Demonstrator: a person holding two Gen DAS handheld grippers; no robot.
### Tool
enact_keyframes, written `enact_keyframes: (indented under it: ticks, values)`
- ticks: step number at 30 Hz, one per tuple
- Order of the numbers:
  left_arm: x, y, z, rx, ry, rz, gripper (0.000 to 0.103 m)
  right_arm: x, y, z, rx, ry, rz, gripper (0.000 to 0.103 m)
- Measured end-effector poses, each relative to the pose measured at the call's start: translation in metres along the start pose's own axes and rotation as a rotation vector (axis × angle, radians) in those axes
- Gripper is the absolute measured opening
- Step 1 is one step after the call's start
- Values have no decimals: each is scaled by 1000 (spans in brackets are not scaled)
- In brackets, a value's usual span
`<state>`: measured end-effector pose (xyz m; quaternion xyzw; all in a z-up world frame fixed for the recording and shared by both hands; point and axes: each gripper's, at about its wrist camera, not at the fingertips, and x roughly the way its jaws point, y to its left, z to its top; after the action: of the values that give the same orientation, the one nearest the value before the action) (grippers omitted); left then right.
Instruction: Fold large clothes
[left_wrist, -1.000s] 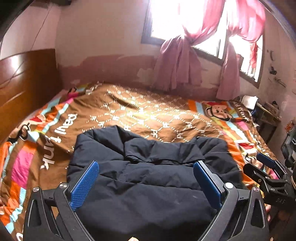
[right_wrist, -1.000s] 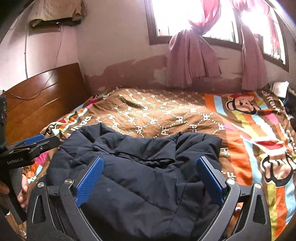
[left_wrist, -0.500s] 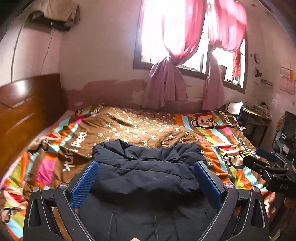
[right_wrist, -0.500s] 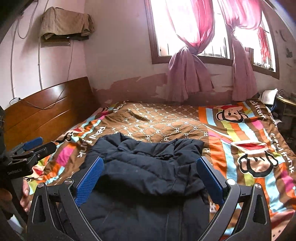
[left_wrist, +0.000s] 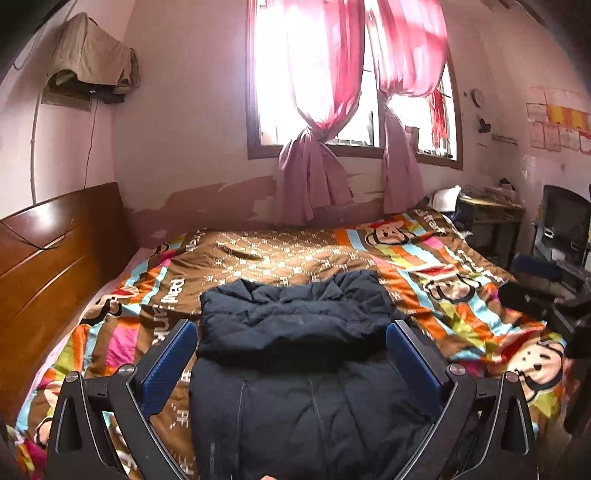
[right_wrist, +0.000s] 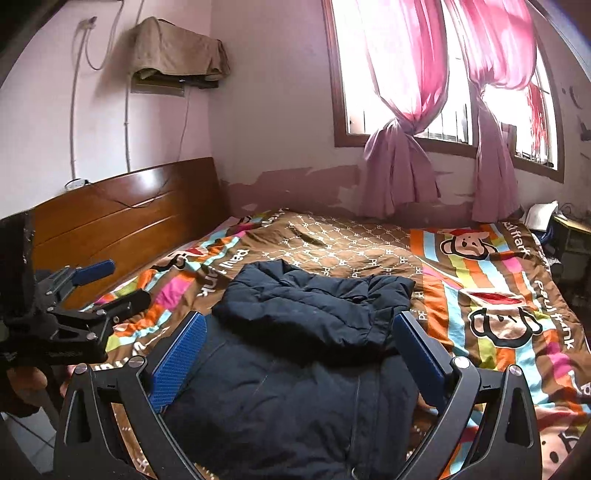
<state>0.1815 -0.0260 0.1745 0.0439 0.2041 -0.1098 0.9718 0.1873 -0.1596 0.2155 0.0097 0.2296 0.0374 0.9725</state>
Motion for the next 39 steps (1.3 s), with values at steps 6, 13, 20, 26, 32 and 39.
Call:
enact_keyframes:
  ticks: [6,13,20,26,32,39]
  values:
    - [-27,3,-38,24,-11,-41,103,-37,6,-30,-16,-28,-11,99]
    - [-37,5,-85,73,20,-20,103,-46,1,-79,-18,24,-39,99]
    - [-20,26,-142,34,122,-33,103,-34,-8,-138,-53,96,-85,99]
    - [8,27,-199,63,257,-40,103,-5,-18,-183,-20,203,-100,99]
    - [35,21,-243,161,392,-30,103,22,-22,-225,25,337,-79,99]
    - [58,24,-281,233,518,26,103,53,-19,-255,-11,495,-111,99]
